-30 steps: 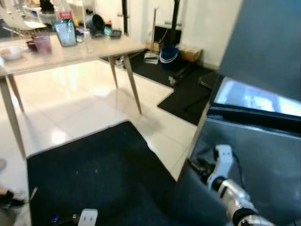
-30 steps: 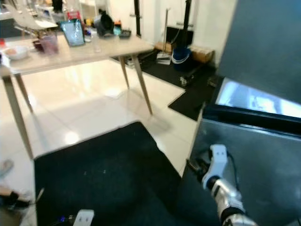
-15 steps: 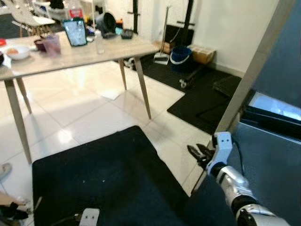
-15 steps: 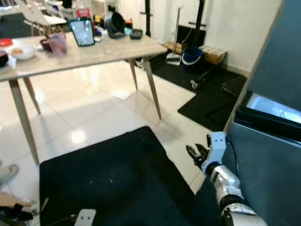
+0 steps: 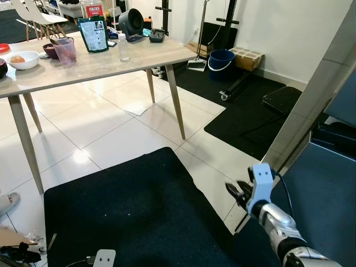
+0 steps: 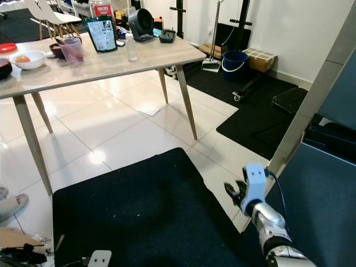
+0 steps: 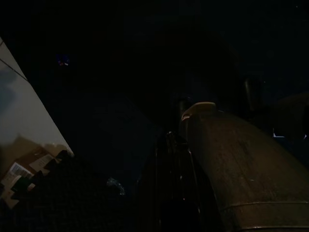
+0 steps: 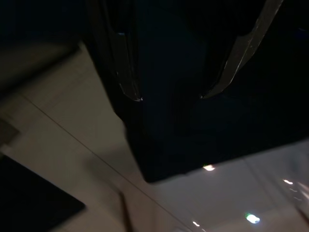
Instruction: Restocking fridge
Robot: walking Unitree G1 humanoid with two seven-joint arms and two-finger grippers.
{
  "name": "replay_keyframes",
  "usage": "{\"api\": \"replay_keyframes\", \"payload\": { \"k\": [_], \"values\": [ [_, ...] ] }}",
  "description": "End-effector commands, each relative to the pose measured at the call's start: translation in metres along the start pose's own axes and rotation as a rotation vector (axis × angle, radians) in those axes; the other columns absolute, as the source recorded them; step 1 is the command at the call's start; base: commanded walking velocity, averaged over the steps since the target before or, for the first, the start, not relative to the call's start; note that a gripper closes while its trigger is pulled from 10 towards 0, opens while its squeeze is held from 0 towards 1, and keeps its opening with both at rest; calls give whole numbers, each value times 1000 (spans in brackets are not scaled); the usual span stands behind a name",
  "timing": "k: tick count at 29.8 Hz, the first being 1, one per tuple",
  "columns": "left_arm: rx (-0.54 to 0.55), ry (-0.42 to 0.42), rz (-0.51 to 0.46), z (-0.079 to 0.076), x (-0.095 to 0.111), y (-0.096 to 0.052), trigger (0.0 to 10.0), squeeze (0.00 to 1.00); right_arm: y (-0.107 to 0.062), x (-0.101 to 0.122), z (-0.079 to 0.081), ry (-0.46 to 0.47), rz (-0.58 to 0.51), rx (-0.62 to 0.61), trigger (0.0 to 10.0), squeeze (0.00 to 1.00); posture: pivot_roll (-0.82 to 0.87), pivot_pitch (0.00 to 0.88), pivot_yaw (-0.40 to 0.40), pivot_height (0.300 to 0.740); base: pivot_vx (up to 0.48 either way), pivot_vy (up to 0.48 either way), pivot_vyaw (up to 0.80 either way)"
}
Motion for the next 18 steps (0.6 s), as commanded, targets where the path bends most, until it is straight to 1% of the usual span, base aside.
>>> {"api": "replay_keyframes", "payload": {
  "k": [1, 2, 3, 5, 6, 8, 9, 12, 13, 15, 16, 17, 18],
  "values": [
    [-19, 14, 56, -5, -17, -2, 10000, 0, -5, -12, -15, -28, 59, -78, 10000, 0, -49, 0, -38, 740, 0, 0, 0],
    [-19, 14, 56, -5, -17, -2, 10000, 0, -5, -12, -15, -28, 59, -78, 10000, 0, -49, 0, -38, 740, 0, 0, 0],
    [-22, 18, 61, -6, -18, -2, 10000, 0, -9, -12, -29, -37, 67, -151, 10000, 0, -51, 0, -35, 740, 0, 0, 0],
    [-24, 20, 64, -6, -20, -3, 10000, 0, -10, -4, -37, -45, 43, -200, 10000, 0, -50, 0, -35, 740, 0, 0, 0],
    [-24, 20, 64, -6, -20, -3, 10000, 0, -10, -4, -37, -45, 43, -200, 10000, 0, -50, 0, -35, 740, 0, 0, 0],
    [-25, 22, 67, -6, -21, -3, 10000, 0, -7, 11, -41, -55, -4, -232, 10000, 0, -50, 0, -32, 740, 0, 0, 0],
    [-25, 22, 67, -6, -21, -3, 10000, 0, -7, 11, -41, -55, -4, -232, 10000, 0, -50, 0, -32, 740, 0, 0, 0],
    [-26, 26, 70, -6, -22, -4, 10000, 0, -2, 40, -46, -97, -73, -284, 10000, 0, -48, 0, -30, 740, 0, 0, 0],
    [-26, 26, 70, -6, -22, -4, 10000, 0, -2, 40, -46, -97, -73, -284, 10000, 0, -48, 0, -30, 740, 0, 0, 0],
    [-27, 28, 72, -6, -24, -4, 10000, 0, 0, 59, -50, -155, -104, -324, 10000, 0, -46, 0, -27, 740, 0, 0, 0],
    [-27, 28, 72, -6, -24, -4, 10000, 0, 0, 59, -50, -155, -104, -324, 10000, 0, -46, 0, -27, 740, 0, 0, 0],
    [-29, 30, 74, -6, -25, -4, 10000, 0, 0, 77, -56, -235, -125, -373, 10000, 0, -45, 0, -26, 740, 0, 0, 0],
    [-32, 31, 75, -6, -26, -5, 10000, 0, 0, 88, -58, -304, -137, -395, 10000, 0, -44, 4, -25, 740, 0, 0, 0]
  ]
}}
Point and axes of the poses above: a point about 5 cm out from each wrist's last joint towards the gripper, its own y axis pointing out of the wrist towards the gripper, its own x axis along the axis of the wrist's last joint, z = x × y, the point moved 6 cm from there along y, pointing out of the wrist towards the gripper, and after that the axes turned 3 degrees about y, right-handed, at the moved point
